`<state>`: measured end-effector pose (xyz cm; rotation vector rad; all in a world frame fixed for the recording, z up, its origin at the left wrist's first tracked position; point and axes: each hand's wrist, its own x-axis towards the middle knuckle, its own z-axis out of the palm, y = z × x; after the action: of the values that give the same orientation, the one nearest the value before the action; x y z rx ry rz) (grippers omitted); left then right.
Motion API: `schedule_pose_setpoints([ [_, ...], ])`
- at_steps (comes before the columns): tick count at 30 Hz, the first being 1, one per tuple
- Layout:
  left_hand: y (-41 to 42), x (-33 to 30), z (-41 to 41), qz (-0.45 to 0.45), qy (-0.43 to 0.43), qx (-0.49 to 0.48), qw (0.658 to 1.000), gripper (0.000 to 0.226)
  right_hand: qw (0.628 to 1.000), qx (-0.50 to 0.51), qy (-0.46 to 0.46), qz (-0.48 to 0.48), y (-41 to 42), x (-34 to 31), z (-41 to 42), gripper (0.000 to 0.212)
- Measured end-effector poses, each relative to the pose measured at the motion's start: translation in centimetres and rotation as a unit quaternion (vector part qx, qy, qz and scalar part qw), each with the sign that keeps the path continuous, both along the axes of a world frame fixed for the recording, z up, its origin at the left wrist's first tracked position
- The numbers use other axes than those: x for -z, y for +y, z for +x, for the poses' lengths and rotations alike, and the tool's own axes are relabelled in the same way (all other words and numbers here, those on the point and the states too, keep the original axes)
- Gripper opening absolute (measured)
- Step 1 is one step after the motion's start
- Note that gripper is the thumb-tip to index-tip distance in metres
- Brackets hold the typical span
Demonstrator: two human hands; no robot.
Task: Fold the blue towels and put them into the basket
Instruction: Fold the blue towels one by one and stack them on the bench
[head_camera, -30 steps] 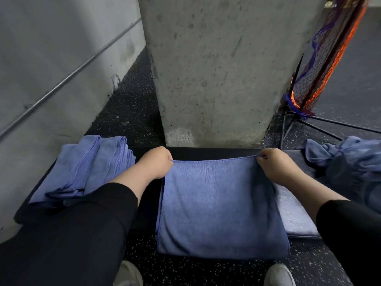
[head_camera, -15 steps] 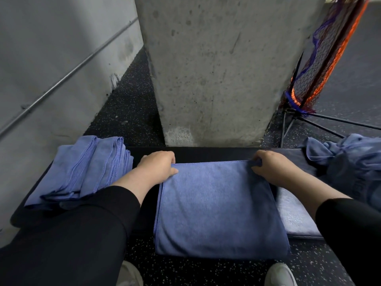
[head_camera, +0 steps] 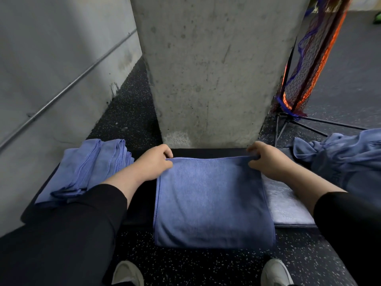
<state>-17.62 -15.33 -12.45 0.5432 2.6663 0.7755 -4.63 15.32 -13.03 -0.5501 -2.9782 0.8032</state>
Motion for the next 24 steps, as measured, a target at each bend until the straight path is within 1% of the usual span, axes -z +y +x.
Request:
schedule_pose_setpoints([
  [1, -0.3, -0.4, 0.2, 0.015, -0.010, -0.006, 1.000, 0.018, 1.000, -0.007, -0.004, 0.007, 0.1, -0.5, 0.3, 0.027],
  [2, -0.6, -0.8, 0.4, 0.025, -0.016, -0.014, 0.999, 0.022, 1.000, -0.013, -0.010, 0.018, 0.2, -1.0, 0.6, 0.017],
  [3, -0.9, -1.2, 0.6, 0.031, -0.014, -0.019, 0.999, 0.020, 0.999, -0.024, -0.013, 0.023, 0.1, -1.9, 1.1, 0.007],
  [5, -1.6, -1.8, 1.1, 0.037, 0.009, -0.032, 0.999, 0.007, 1.000, -0.024, -0.008, 0.010, 0.1, -3.3, 1.9, 0.024],
  [8, -2.3, -3.1, 2.2, 0.082, 0.039, -0.059, 0.994, 0.008, 0.999, 0.001, 0.023, -0.044, 0.4, -5.1, 3.4, 0.017],
  [10, -2.7, -4.2, 3.0, 0.127, 0.048, -0.074, 0.988, 0.011, 0.993, 0.008, 0.050, -0.110, 0.3, -6.4, 4.4, 0.020],
  [12, -3.1, -5.6, 3.9, 0.165, 0.063, -0.094, 0.980, 0.014, 0.975, 0.011, 0.095, -0.202, -0.4, -8.1, 5.8, 0.022],
  [14, -3.6, -7.1, 4.7, 0.233, 0.060, -0.110, 0.964, 0.017, 0.953, 0.010, 0.137, -0.272, -1.1, -10.1, 7.2, 0.022],
  [16, -4.2, -8.4, 5.4, 0.329, 0.037, -0.111, 0.937, 0.021, 0.923, 0.001, 0.186, -0.337, -1.7, -11.6, 8.4, 0.027],
  [18, -4.6, -9.5, 6.2, 0.410, 0.016, -0.108, 0.905, 0.024, 0.882, -0.018, 0.222, -0.416, -2.1, -12.7, 9.3, 0.028],
  [20, -4.9, -10.6, 6.9, 0.463, 0.018, -0.096, 0.881, 0.028, 0.857, -0.040, 0.238, -0.455, -2.3, -13.3, 9.8, 0.024],
  [21, -5.0, -11.1, 7.3, 0.483, 0.024, -0.089, 0.871, 0.026, 0.847, -0.044, 0.251, -0.467, -2.6, -13.6, 10.1, 0.022],
  [23, -5.0, -12.1, 7.8, 0.507, 0.045, -0.082, 0.857, 0.009, 0.833, -0.052, 0.288, -0.470, -2.7, -14.0, 10.3, 0.025],
  [24, -5.1, -12.3, 8.0, 0.510, 0.062, -0.084, 0.854, 0.006, 0.832, -0.044, 0.307, -0.459, -2.7, -14.1, 10.2, 0.027],
])
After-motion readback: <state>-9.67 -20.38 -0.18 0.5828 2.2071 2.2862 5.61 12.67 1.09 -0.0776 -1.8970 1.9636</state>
